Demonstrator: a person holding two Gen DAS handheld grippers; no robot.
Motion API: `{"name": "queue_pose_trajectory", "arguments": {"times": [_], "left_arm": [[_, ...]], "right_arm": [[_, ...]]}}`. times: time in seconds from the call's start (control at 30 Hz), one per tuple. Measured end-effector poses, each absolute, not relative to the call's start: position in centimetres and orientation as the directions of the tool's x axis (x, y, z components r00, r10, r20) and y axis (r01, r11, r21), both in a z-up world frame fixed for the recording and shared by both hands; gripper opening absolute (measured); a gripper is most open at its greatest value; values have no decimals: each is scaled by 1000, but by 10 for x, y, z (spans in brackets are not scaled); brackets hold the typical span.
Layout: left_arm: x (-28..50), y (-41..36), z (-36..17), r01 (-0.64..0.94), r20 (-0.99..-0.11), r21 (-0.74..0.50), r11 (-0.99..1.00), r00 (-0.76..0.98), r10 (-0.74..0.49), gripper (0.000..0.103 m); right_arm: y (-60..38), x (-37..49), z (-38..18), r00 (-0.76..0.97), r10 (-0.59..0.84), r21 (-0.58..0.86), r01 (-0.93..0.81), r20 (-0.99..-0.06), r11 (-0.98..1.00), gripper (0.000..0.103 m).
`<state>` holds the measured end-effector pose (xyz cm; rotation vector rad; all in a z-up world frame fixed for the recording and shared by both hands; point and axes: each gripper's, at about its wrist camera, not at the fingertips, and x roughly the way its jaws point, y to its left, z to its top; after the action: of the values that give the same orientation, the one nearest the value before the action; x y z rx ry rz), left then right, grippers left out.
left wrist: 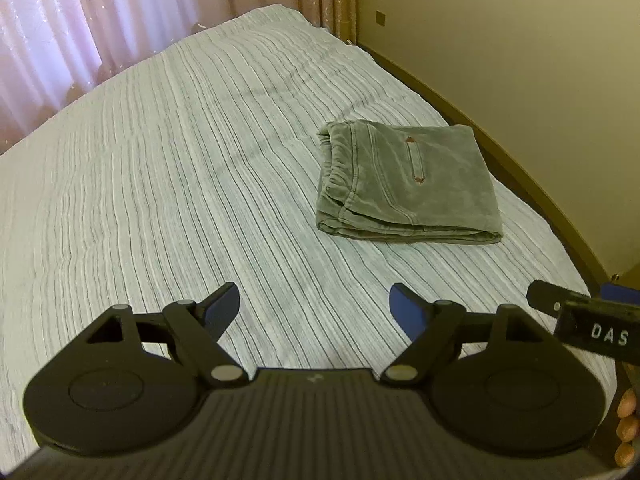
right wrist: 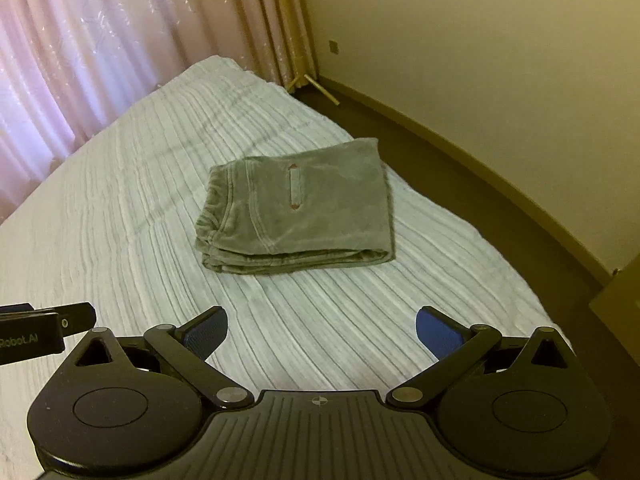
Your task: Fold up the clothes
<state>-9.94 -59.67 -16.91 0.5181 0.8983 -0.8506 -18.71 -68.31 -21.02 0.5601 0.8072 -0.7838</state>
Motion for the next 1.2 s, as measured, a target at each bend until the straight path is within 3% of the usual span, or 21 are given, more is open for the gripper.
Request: {"name": "queue_pose_trajectory", "arguments": {"times": [1.2], "left_arm": [[-112, -585, -152, 848, -858, 60, 527, 313, -407, 80]], "right_arm": [[-668, -187, -194, 358, -341, 115, 817, -869, 565, 103]]}}
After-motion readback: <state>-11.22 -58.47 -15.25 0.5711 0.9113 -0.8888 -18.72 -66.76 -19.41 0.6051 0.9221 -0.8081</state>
